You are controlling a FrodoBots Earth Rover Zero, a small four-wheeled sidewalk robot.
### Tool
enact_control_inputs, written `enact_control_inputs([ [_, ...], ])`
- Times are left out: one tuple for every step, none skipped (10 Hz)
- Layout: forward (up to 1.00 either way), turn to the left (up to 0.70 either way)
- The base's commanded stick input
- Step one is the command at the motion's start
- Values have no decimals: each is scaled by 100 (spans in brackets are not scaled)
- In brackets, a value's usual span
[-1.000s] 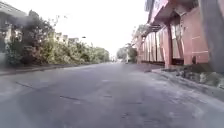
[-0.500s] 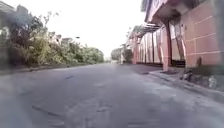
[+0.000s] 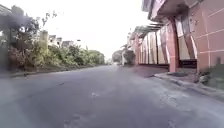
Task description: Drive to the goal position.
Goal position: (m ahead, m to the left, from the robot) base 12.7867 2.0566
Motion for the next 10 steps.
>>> enact_control_inputs([
  [100, 0],
  [100, 0],
  [100, 0],
  [100, 0],
  [100, 0],
  [100, 0],
  [100, 0],
  [100, 0],
  [100, 0],
  [100, 0],
])
